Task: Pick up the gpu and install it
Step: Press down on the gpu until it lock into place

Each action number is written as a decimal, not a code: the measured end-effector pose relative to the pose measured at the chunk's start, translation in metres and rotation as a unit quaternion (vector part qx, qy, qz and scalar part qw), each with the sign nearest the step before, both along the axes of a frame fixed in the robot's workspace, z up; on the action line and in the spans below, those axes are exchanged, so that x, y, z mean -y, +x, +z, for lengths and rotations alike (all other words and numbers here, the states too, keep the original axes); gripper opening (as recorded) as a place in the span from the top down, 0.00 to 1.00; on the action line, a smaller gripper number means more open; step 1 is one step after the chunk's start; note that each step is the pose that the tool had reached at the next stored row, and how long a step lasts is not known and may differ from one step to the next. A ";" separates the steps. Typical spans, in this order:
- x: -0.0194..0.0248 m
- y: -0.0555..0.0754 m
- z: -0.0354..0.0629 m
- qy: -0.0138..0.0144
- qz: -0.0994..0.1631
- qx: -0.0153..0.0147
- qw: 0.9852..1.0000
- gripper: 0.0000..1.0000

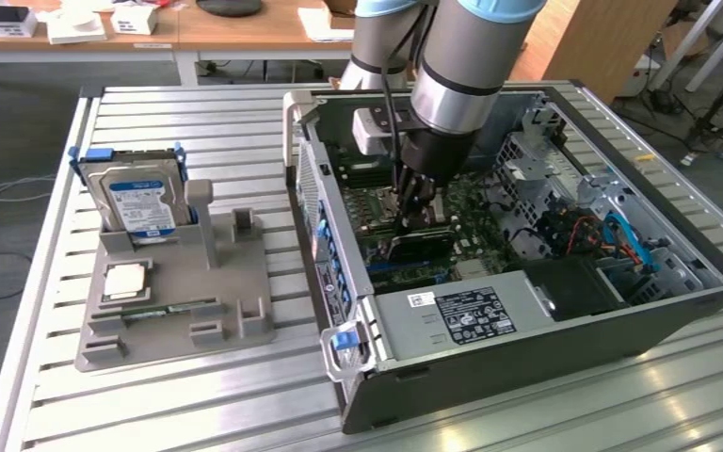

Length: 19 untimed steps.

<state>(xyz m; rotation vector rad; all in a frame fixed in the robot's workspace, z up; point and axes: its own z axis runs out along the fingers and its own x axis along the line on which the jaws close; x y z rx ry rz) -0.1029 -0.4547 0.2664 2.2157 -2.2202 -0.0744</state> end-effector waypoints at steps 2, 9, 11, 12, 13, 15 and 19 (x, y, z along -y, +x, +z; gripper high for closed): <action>0.0000 0.000 -0.0003 0.000 0.000 0.000 1.000 0.89; 0.0000 0.000 -0.0012 0.000 0.000 0.000 1.000 0.89; 0.0000 0.000 -0.0012 0.000 0.000 0.000 1.000 0.89; 0.0000 0.000 -0.0012 0.000 0.000 0.000 1.000 0.89; 0.0000 0.000 -0.0012 0.000 0.000 0.000 1.000 0.89; 0.0000 0.000 -0.0013 0.000 0.000 0.000 1.000 0.89; 0.0000 0.000 -0.0017 0.000 0.000 0.000 1.000 0.89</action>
